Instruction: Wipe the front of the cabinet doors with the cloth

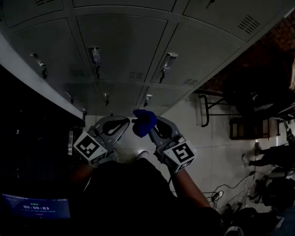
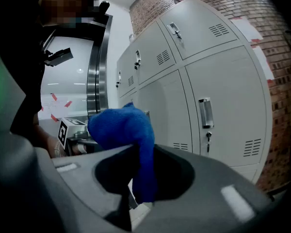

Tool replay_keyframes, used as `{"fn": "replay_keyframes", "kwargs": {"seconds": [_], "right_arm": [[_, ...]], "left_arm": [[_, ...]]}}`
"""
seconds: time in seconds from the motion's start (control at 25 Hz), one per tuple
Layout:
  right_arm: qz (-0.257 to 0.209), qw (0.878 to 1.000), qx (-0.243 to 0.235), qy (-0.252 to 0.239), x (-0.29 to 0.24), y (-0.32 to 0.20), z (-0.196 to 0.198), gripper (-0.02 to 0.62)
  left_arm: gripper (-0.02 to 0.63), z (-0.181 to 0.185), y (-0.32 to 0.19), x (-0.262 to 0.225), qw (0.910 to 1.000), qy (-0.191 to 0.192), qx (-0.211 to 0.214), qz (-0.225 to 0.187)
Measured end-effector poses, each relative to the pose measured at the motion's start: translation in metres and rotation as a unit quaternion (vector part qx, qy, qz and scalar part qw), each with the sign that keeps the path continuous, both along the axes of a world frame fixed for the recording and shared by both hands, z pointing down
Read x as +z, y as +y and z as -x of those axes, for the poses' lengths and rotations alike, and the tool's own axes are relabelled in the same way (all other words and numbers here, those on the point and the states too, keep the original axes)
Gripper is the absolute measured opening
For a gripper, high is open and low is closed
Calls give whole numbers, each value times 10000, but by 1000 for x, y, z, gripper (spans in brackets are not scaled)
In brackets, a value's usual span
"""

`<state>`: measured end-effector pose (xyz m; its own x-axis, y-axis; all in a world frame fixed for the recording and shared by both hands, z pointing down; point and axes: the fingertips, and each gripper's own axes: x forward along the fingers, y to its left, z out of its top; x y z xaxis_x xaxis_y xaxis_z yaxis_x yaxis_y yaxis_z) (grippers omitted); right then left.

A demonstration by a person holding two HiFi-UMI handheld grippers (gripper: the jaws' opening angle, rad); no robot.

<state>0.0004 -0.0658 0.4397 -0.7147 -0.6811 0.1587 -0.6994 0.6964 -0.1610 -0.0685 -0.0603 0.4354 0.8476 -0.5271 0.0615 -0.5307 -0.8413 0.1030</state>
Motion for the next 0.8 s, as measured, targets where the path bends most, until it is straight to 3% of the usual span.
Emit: {"fn": "replay_keyframes", "kwargs": {"seconds": [0.44, 0.8], "right_arm": [[-2, 9983, 517, 252, -41, -72, -27, 72], [-398, 9926, 1053, 455, -119, -156, -58, 72]], "left_arm": [[3, 14, 0, 2, 9998, -85, -149, 33], [3, 18, -5, -3, 9997, -54, -218, 63]]}}
